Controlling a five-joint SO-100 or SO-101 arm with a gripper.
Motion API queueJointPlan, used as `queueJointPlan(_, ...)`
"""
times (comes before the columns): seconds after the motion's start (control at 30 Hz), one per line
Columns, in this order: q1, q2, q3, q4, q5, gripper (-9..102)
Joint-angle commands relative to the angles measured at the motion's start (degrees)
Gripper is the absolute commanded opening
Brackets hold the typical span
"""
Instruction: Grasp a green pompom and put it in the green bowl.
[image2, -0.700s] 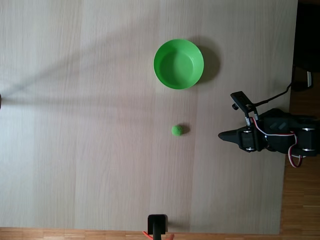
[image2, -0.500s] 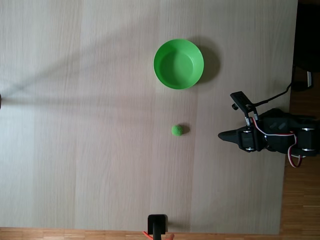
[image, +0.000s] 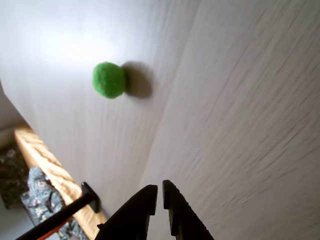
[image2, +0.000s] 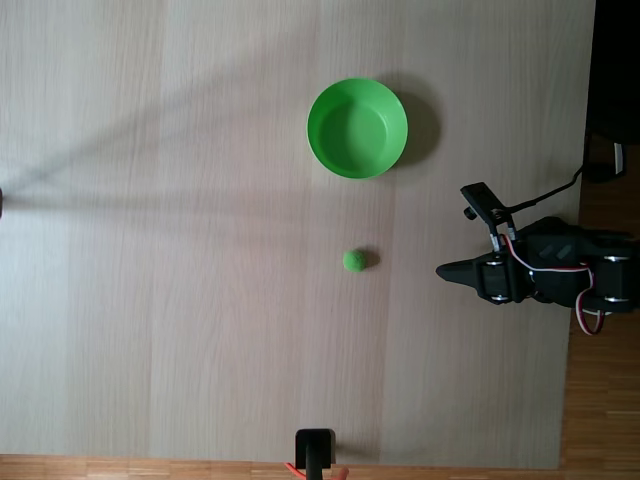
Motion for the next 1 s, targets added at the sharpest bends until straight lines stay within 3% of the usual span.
queueJointPlan(0.0, 0.44, 3.34, -0.70, -0.62, -0.26, 0)
queueJointPlan(0.47, 0.44, -4.48, -13.89, -0.79, -0.26, 0)
queueJointPlan(0.97, 0.44, -55.55, -43.77, -8.17, 0.35, 0)
